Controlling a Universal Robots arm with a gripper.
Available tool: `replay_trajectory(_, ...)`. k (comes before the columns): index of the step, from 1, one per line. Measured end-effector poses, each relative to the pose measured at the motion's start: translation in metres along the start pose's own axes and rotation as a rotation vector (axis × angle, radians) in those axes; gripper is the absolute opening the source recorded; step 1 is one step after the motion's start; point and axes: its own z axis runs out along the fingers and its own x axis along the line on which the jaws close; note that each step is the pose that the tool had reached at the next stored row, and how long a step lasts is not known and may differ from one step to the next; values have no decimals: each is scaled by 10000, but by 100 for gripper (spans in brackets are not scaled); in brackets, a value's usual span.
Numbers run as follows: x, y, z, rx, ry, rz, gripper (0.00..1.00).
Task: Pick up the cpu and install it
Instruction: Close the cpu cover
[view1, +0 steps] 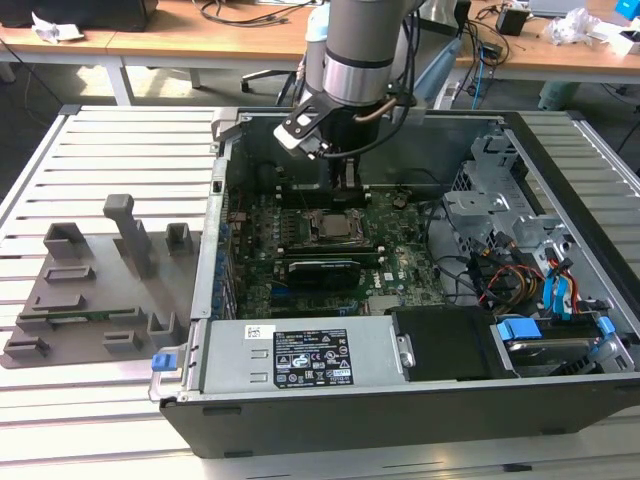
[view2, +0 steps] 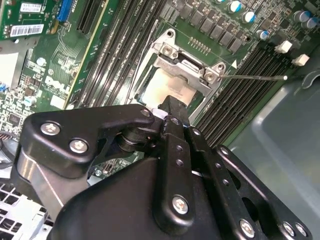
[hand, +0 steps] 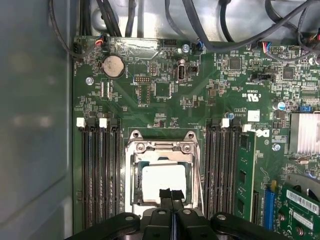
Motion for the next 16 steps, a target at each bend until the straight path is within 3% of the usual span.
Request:
replay_trajectory(9, 6, -69, 78, 0, 1, 0, 11)
replay_trajectory(12, 9, -125, 120, 0, 1, 0, 11)
replay_trajectory(16, 14, -138, 207, -1, 1, 0, 11)
